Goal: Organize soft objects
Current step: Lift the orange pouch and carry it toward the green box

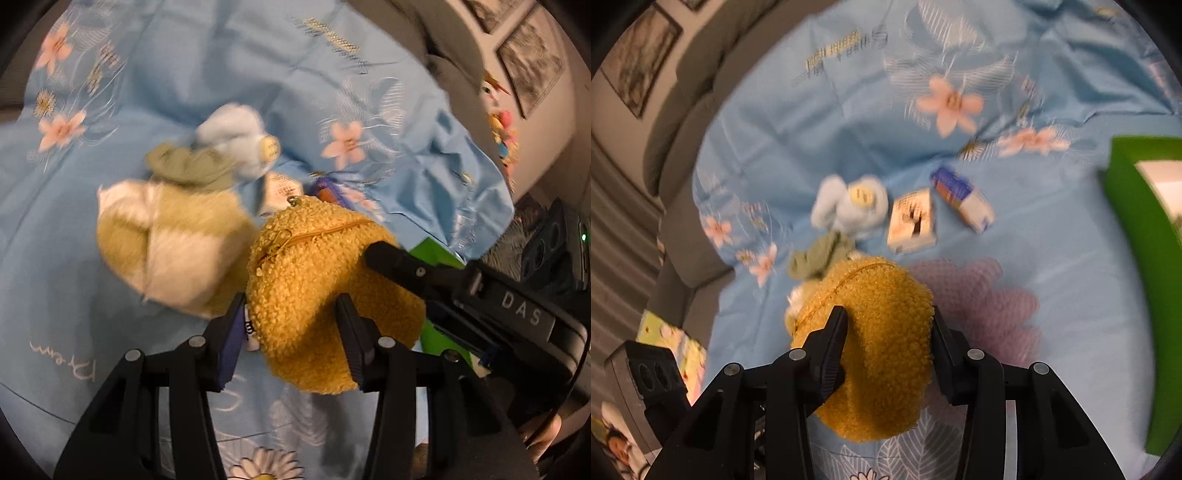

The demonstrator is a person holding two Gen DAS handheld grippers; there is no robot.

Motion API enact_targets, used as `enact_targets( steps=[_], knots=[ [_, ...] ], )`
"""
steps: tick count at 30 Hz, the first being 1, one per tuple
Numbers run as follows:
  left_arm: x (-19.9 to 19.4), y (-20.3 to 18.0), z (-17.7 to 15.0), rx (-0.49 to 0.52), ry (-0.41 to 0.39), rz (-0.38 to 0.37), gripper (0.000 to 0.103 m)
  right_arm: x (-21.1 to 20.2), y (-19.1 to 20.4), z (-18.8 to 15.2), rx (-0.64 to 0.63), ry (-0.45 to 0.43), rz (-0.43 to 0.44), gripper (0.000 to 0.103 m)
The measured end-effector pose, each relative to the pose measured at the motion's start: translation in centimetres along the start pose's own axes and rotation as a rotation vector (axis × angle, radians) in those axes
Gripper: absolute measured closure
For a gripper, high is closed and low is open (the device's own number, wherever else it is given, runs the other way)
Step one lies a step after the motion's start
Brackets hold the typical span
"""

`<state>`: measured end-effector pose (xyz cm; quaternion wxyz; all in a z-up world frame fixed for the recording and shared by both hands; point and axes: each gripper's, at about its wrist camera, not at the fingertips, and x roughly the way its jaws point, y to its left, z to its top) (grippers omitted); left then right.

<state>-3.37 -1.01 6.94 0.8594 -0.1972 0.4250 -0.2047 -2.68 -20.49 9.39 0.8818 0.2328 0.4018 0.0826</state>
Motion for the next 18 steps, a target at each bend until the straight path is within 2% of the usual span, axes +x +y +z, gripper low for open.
enact_targets(
  steps=[7, 13, 16, 18],
  knots=[
    [-0.8, -5.4, 0.5, 0.124, -0.042, -0.03, 0.056, -5.0, -2.0, 1.4, 0.037, -0.137, -0.006, 0.057],
    [-0.2, -9.0, 0.8, 0.211, -0.065, -0.013, 0.051, -7.0, -3.5, 2.3, 0.05, -0.178, -0.042, 0.057],
    [-0.1, -10.0, 0.6, 0.229, -0.083, -0.012, 0.05, -7.1, -4.0, 2.6, 0.051, -0.173, -0.044, 0.056],
    [0.0, -10.2, 0.2, 0.253, -0.092, 0.014, 0.05, -5.8, -4.1, 2.6, 0.034, -0.115, -0.034, 0.056]
  ],
)
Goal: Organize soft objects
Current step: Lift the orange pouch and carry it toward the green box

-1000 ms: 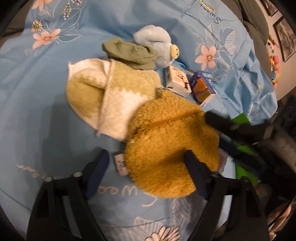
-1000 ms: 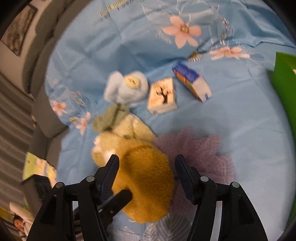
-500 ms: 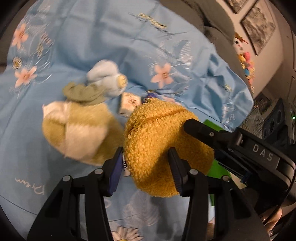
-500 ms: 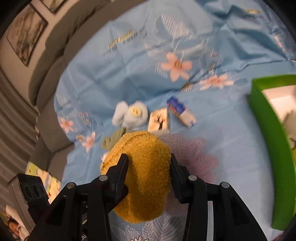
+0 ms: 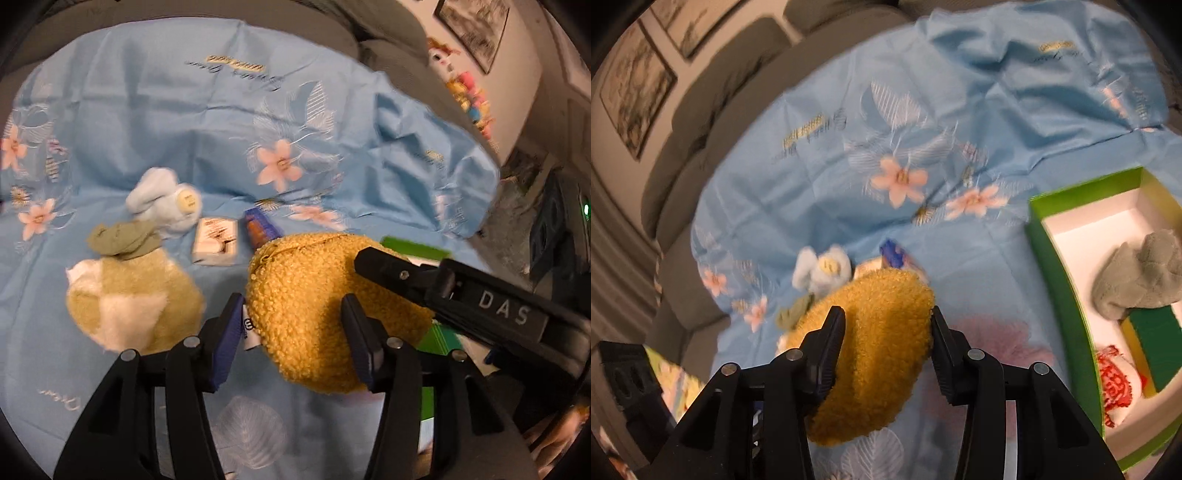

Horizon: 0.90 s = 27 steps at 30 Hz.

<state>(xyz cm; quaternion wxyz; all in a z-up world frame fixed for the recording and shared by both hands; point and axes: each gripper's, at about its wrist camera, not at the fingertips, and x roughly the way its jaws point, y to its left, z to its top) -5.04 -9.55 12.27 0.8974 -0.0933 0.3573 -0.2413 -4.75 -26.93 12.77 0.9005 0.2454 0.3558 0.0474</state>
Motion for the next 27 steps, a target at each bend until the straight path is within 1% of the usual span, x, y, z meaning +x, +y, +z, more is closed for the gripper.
enact_targets(
  steps=[2, 4, 5, 7, 10, 11, 12, 13, 14, 16, 17, 19, 22, 23, 24, 25, 27],
  knots=[
    [0.5, 0.6, -0.6, 0.008, 0.013, 0.058, 0.052, 1.9, -0.1, -0.3, -0.004, 0.074, 0.033, 0.056],
    [1.2, 1.8, -1.4, -0.009, 0.04, 0.105, 0.052, 4.1, 0.1, -0.7, -0.014, 0.159, 0.023, 0.056],
    [1.6, 2.7, -1.9, -0.027, 0.061, 0.118, 0.052, 5.0, 0.4, -1.1, -0.02, 0.182, 0.015, 0.056],
    [1.8, 4.1, -2.7, -0.065, 0.085, 0.118, 0.052, 6.0, 1.2, -1.5, -0.046, 0.2, -0.002, 0.057],
    [1.4, 4.9, -2.7, -0.087, 0.083, 0.138, 0.052, 5.6, 2.5, -1.8, -0.1, 0.176, 0.002, 0.06],
    [1.0, 4.7, -2.7, -0.084, 0.074, 0.14, 0.052, 5.1, 2.9, -1.8, -0.115, 0.157, 0.019, 0.064],
    [0.6, 4.5, -2.4, -0.076, 0.06, 0.132, 0.053, 4.8, 3.1, -1.7, -0.12, 0.149, 0.043, 0.067],
    [0.2, 4.0, -2.0, -0.066, 0.043, 0.098, 0.054, 4.3, 3.3, -1.6, -0.121, 0.132, 0.069, 0.07],
    [-0.1, 3.4, -1.7, -0.055, 0.036, 0.077, 0.053, 3.8, 3.3, -1.4, -0.123, 0.109, 0.067, 0.07],
    [-0.2, 1.7, -1.3, -0.007, 0.027, 0.069, 0.053, 2.3, 2.8, -1.0, -0.123, 0.041, 0.039, 0.074],
    [-0.1, 0.8, -1.2, 0.028, 0.017, 0.055, 0.053, 2.0, 2.3, -0.9, -0.11, 0.033, 0.035, 0.074],
    [0.3, -0.3, -1.1, 0.071, 0.022, 0.038, 0.052, 2.1, 0.9, -0.7, -0.07, 0.055, 0.041, 0.074],
    [1.0, -0.4, -1.3, 0.053, 0.038, 0.05, 0.052, 2.9, -1.4, -0.3, -0.011, 0.133, 0.013, 0.074],
    [1.1, -0.1, -1.5, 0.044, 0.047, 0.059, 0.051, 3.1, -1.8, -0.2, 0.006, 0.146, 0.02, 0.074],
    [1.2, 0.1, -1.7, 0.032, 0.051, 0.071, 0.049, 3.1, -2.2, -0.1, 0.022, 0.153, 0.032, 0.074],
    [1.2, 0.6, -1.9, 0.017, 0.054, 0.086, 0.041, 3.3, -2.6, 0.0, 0.04, 0.161, 0.047, 0.073],
    [1.3, 1.7, -2.5, -0.017, 0.072, 0.122, 0.027, 3.6, -2.8, 0.1, 0.05, 0.175, 0.073, 0.063]
  ],
)
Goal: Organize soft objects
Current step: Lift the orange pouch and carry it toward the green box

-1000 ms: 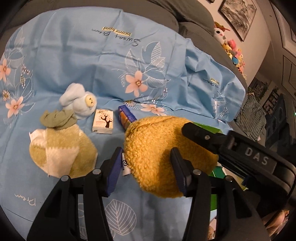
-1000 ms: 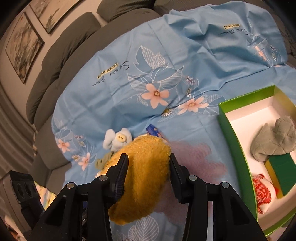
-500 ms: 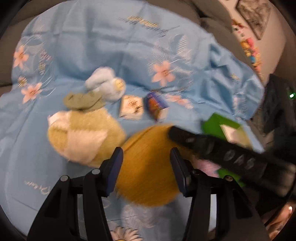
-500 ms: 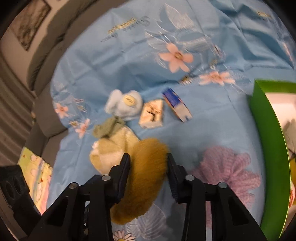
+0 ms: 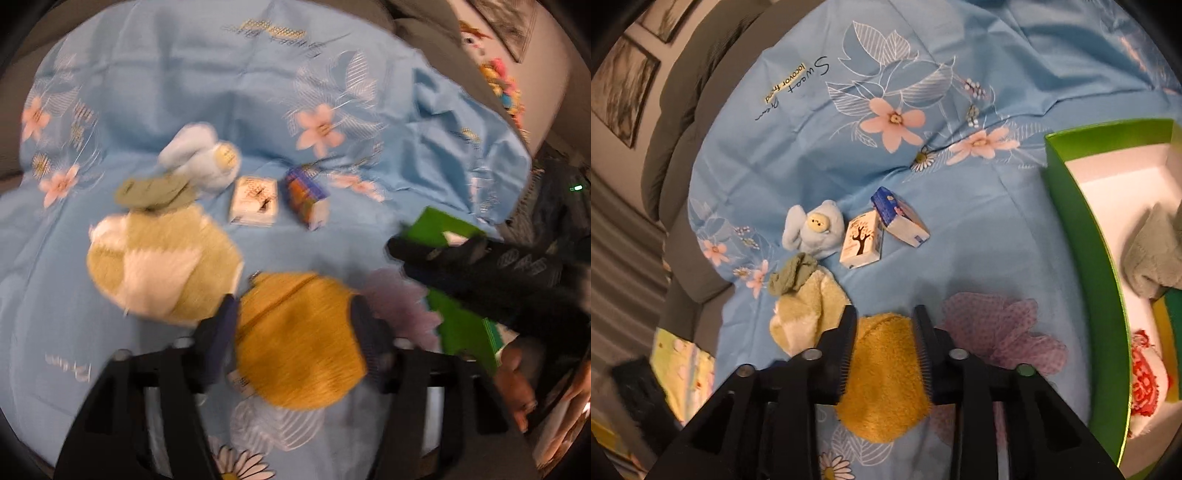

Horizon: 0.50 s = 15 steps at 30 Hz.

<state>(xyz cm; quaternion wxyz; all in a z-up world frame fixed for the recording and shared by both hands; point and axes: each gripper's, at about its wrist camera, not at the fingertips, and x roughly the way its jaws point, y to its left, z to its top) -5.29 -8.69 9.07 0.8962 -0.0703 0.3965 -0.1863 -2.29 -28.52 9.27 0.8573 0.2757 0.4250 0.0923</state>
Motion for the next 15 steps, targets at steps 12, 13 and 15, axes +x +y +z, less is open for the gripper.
enact_targets(
  steps=[12, 13, 15],
  knots=[
    [3.7, 4.1, -3.8, -0.195, 0.182, 0.028, 0.028, 6.5, 0.4, -0.3, -0.03, 0.201, -0.048, 0.042],
    [4.0, 3.9, -3.9, -0.197, 0.187, 0.02, 0.028, 6.9, 0.5, -0.5, -0.042, 0.209, -0.062, 0.042],
    [4.4, 3.8, -4.1, -0.193, 0.182, -0.004, 0.035, 7.5, 0.8, -0.7, -0.067, 0.223, -0.075, 0.042]
  ],
)
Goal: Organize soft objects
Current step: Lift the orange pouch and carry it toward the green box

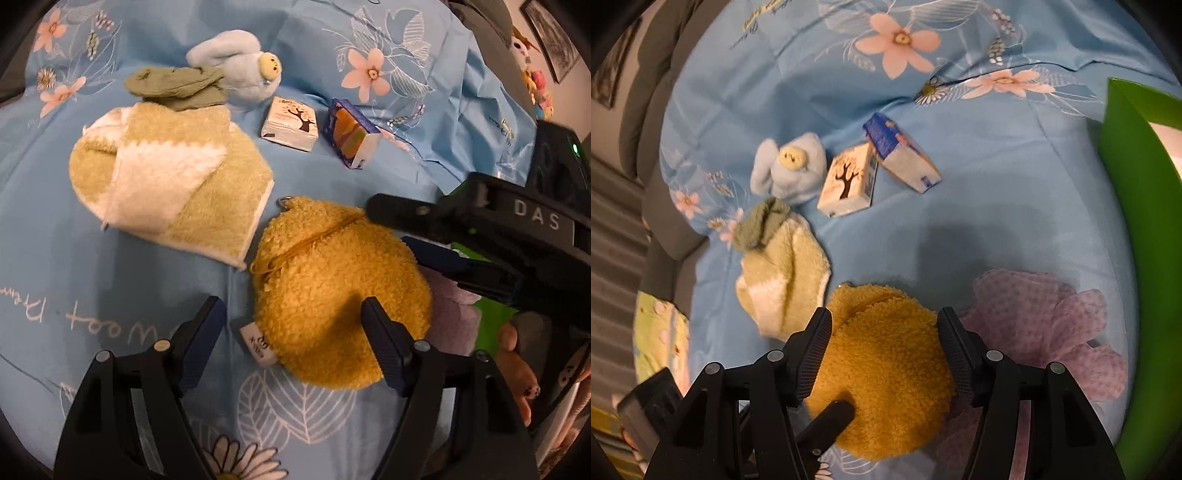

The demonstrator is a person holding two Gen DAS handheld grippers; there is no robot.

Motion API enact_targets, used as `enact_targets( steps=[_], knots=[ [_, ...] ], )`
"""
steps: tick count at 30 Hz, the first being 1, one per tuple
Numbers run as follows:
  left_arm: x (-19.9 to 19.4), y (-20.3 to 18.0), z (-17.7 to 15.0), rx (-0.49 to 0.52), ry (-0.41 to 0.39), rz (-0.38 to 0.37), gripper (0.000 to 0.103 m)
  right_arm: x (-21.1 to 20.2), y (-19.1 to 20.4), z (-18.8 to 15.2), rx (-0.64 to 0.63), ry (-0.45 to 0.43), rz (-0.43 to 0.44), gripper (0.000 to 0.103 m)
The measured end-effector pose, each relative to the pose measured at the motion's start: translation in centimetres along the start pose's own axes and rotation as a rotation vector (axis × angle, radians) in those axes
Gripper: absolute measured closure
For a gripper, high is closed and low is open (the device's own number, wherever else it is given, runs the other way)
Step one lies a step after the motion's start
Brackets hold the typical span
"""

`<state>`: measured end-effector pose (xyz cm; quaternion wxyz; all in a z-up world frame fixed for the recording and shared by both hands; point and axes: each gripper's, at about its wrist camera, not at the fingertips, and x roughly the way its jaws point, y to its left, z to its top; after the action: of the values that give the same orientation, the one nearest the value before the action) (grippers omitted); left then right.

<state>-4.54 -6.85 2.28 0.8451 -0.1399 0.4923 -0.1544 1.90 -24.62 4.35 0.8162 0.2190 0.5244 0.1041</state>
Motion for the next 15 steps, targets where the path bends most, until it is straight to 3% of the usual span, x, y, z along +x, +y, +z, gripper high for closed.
enact_targets(
  steps=[1, 3, 6, 10, 15],
  knots=[
    [0.2, -0.2, 0.0, 0.01, -0.006, -0.001, 0.046, 0.4, 0.1, 0.0, -0.005, 0.012, 0.002, 0.042],
    [0.4, -0.6, 0.0, 0.037, -0.025, 0.026, 0.055, 0.9, 0.1, 0.0, -0.005, 0.03, 0.026, 0.042],
    [0.4, -0.7, 0.3, 0.051, -0.021, 0.014, 0.056, 0.1, 0.4, -0.2, -0.016, 0.01, 0.097, 0.047],
    [-0.9, -1.5, 1.1, 0.078, -0.073, 0.024, 0.056, -1.5, 0.7, -0.3, -0.007, -0.036, 0.176, 0.049],
    [-3.3, -4.0, 2.6, 0.136, -0.157, -0.012, 0.055, -6.2, 0.1, -0.8, 0.029, -0.194, 0.217, 0.049]
  ],
)
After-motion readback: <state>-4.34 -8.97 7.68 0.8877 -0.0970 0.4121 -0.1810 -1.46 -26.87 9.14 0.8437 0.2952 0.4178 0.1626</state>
